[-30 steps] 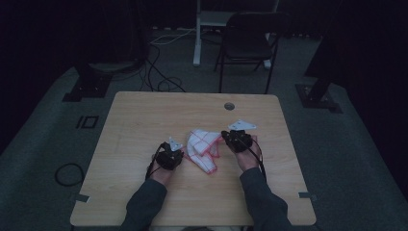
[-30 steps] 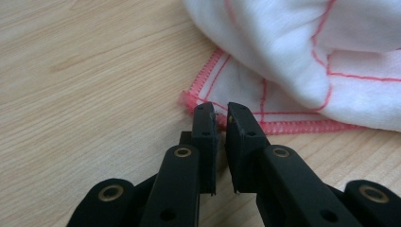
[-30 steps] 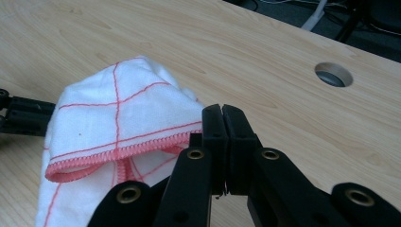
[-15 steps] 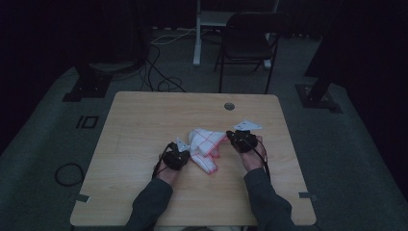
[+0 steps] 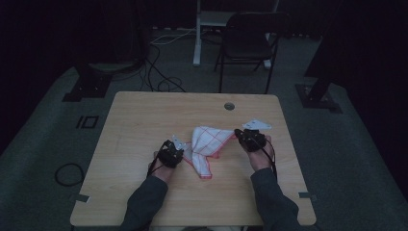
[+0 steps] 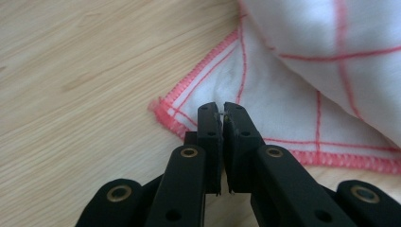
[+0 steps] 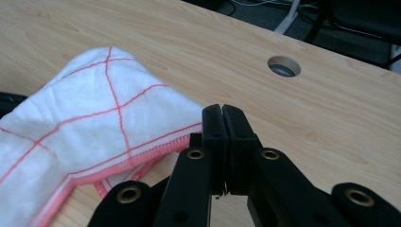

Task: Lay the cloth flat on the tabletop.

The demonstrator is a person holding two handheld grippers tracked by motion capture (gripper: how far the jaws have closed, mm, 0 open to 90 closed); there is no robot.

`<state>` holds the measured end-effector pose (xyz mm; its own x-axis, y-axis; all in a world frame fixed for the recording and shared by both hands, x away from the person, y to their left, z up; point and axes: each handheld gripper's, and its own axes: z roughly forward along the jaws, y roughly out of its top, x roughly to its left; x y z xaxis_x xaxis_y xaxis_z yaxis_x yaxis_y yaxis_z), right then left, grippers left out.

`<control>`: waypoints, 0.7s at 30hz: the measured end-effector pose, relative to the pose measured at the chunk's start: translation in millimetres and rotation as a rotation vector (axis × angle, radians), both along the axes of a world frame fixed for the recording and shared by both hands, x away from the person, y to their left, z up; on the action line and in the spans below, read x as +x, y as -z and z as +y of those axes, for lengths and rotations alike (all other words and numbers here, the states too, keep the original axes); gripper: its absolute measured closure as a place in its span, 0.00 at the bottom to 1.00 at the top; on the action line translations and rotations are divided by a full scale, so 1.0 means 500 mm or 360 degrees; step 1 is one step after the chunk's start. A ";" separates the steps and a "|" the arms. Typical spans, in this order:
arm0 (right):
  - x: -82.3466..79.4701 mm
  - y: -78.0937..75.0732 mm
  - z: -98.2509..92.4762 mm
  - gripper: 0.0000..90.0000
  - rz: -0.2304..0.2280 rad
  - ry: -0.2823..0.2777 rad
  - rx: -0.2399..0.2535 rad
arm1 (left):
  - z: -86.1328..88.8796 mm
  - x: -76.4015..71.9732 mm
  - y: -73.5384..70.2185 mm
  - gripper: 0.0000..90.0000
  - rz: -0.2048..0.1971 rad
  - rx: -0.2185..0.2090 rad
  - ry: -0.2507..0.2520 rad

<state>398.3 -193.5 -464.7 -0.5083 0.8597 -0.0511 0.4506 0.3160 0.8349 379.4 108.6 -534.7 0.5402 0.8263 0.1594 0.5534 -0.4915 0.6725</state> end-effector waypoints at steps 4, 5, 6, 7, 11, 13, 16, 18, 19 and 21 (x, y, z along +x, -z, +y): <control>-0.002 0.003 -0.012 1.00 0.0007 0.0021 0.0015 | 0.013 0.003 -0.001 0.96 -0.0013 0.0047 -0.0024; -0.002 0.004 -0.013 1.00 0.0008 0.0025 0.0017 | 0.016 0.004 -0.001 0.96 -0.0022 0.0071 -0.0036; -0.002 0.004 -0.013 1.00 0.0008 0.0025 0.0017 | 0.016 0.004 -0.001 0.96 -0.0022 0.0071 -0.0036; -0.003 0.005 -0.015 1.00 0.0005 0.0026 0.0015 | 0.023 0.006 0.000 0.96 -0.0029 0.0080 -0.0056; -0.007 0.002 -0.019 1.00 -0.0004 0.0025 0.0016 | 0.041 0.011 0.000 0.96 -0.0034 0.0083 -0.0096; -0.010 0.000 -0.019 1.00 -0.0005 0.0024 0.0023 | 0.049 0.012 0.001 0.96 -0.0045 0.0094 -0.0120; -0.015 -0.001 -0.020 1.00 -0.0016 0.0022 0.0041 | 0.062 0.016 0.000 0.96 -0.0045 0.0105 -0.0148; -0.019 0.001 -0.021 1.00 -0.0017 0.0021 0.0046 | 0.070 0.019 0.000 0.96 -0.0048 0.0109 -0.0168; -0.019 0.002 -0.022 1.00 -0.0017 0.0021 0.0043 | 0.075 0.020 0.000 0.96 -0.0044 0.0116 -0.0177; -0.020 0.004 -0.024 1.00 -0.0012 0.0025 0.0044 | 0.084 0.023 0.000 0.95 -0.0046 0.0111 -0.0193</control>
<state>388.2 -205.5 -466.5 -0.4944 0.8687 -0.0309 0.4492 0.2857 0.8465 391.1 150.4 -534.7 0.4314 0.8716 0.2327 0.5927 -0.4683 0.6553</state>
